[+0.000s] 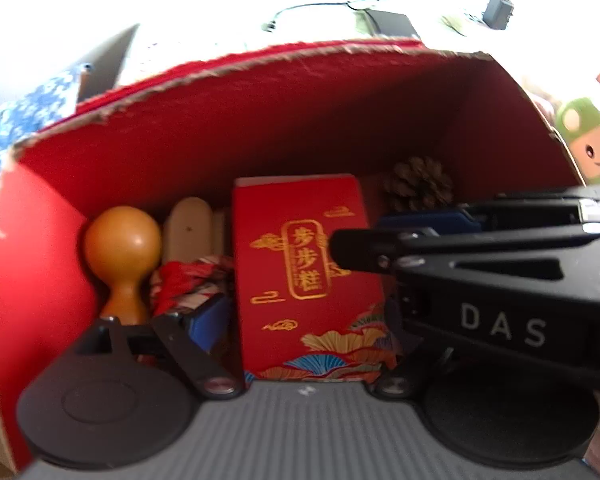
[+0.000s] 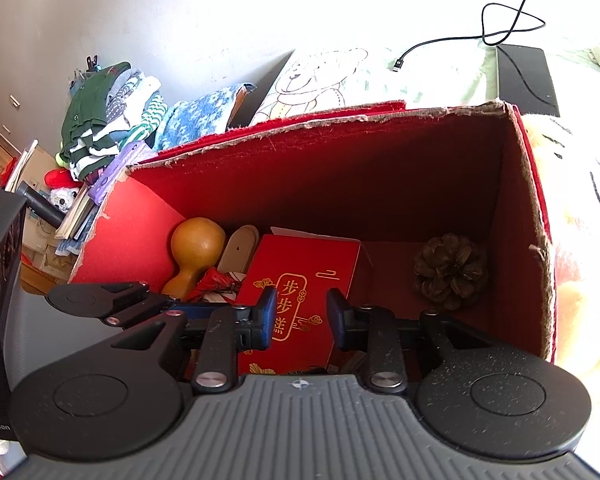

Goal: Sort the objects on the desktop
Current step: 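Lower the gift box into the red box beside the sandal, open right gripper, then withdraw the right gripper up out of the red box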

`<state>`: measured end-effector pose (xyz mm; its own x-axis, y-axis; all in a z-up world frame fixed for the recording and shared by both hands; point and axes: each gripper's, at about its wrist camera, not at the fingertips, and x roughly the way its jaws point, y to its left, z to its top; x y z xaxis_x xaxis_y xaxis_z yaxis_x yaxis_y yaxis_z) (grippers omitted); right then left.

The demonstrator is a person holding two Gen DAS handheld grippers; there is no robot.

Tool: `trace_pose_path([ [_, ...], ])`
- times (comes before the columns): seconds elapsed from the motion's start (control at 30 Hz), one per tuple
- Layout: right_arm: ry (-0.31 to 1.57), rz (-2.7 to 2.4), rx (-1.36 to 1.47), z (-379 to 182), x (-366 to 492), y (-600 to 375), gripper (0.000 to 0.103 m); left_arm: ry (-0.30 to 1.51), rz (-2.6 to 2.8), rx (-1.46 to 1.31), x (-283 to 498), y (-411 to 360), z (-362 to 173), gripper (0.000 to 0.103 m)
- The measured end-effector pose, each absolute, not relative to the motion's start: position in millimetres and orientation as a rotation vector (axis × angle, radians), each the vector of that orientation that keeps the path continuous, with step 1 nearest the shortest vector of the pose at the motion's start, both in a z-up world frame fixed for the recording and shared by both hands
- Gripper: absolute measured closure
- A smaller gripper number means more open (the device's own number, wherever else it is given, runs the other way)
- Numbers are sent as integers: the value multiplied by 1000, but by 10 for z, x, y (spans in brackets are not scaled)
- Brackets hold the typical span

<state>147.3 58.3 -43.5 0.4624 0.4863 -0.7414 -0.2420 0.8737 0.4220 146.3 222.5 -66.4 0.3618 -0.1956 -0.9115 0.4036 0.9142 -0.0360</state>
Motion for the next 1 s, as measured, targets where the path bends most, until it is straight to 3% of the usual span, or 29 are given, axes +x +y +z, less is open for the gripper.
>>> trace_pose_path([
  [0.27,985,454,281,-434,1468,574,72,1065,-346,167,1341,2402,-432,17],
  [0.47,976,459,290,-432,1464,567,72,1011,-326,119,1340,2546,-308,10],
  [0.9,897,413,324,-374,1373,520,72,949,-270,166,1289,2444,-248,12],
  [1.0,864,360,332,-320,1319,492,72,939,-244,145,1303,2500,-210,6],
])
